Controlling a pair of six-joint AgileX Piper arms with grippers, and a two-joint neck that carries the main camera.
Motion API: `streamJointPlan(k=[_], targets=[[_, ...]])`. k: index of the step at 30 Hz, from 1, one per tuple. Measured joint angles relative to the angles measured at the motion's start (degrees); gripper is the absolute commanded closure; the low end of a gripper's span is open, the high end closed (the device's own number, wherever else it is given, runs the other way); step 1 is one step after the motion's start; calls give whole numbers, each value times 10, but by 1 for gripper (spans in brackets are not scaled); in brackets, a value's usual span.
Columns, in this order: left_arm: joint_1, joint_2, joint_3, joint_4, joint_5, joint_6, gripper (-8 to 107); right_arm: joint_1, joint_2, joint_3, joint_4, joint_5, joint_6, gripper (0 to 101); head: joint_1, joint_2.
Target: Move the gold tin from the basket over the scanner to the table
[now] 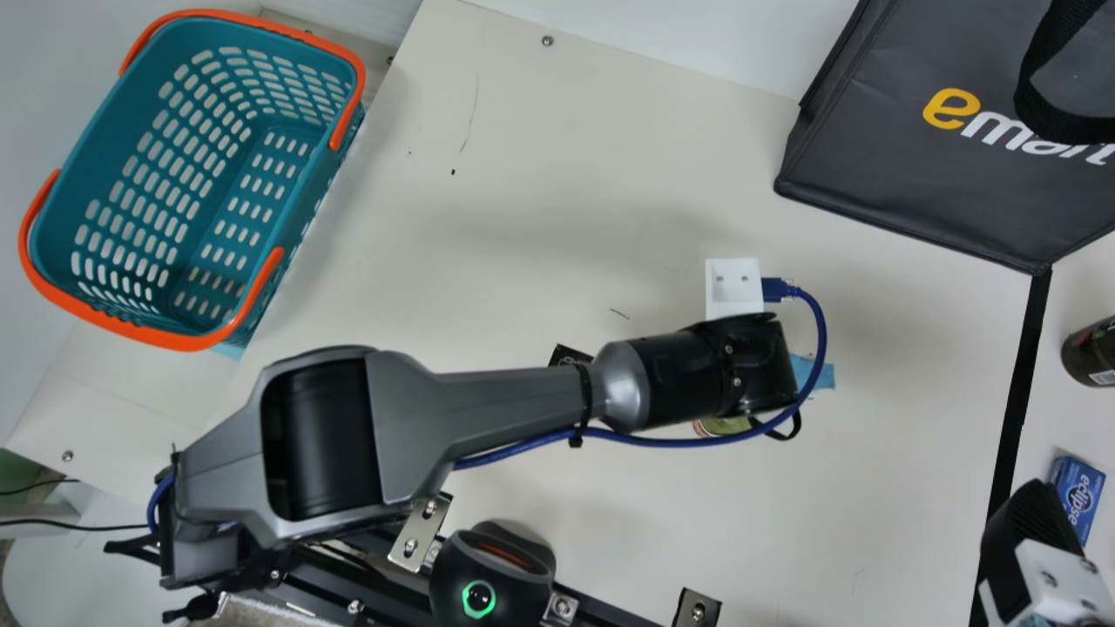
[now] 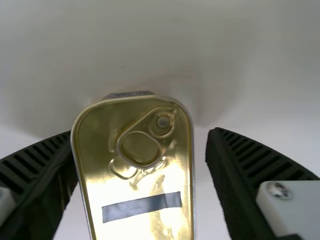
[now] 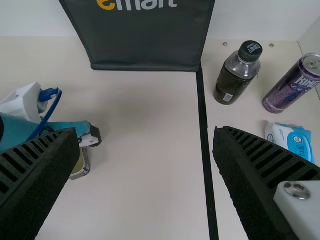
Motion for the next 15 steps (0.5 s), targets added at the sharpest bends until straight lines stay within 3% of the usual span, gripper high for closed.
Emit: streamJointPlan(k=[8,15], targets=[[29,-61,60,-36,-66,46,9,0,0,0,0,0,0,6,0,0],[66,-147,140,-79,-123,148,9,0,0,0,0,0,0,6,-1,0]])
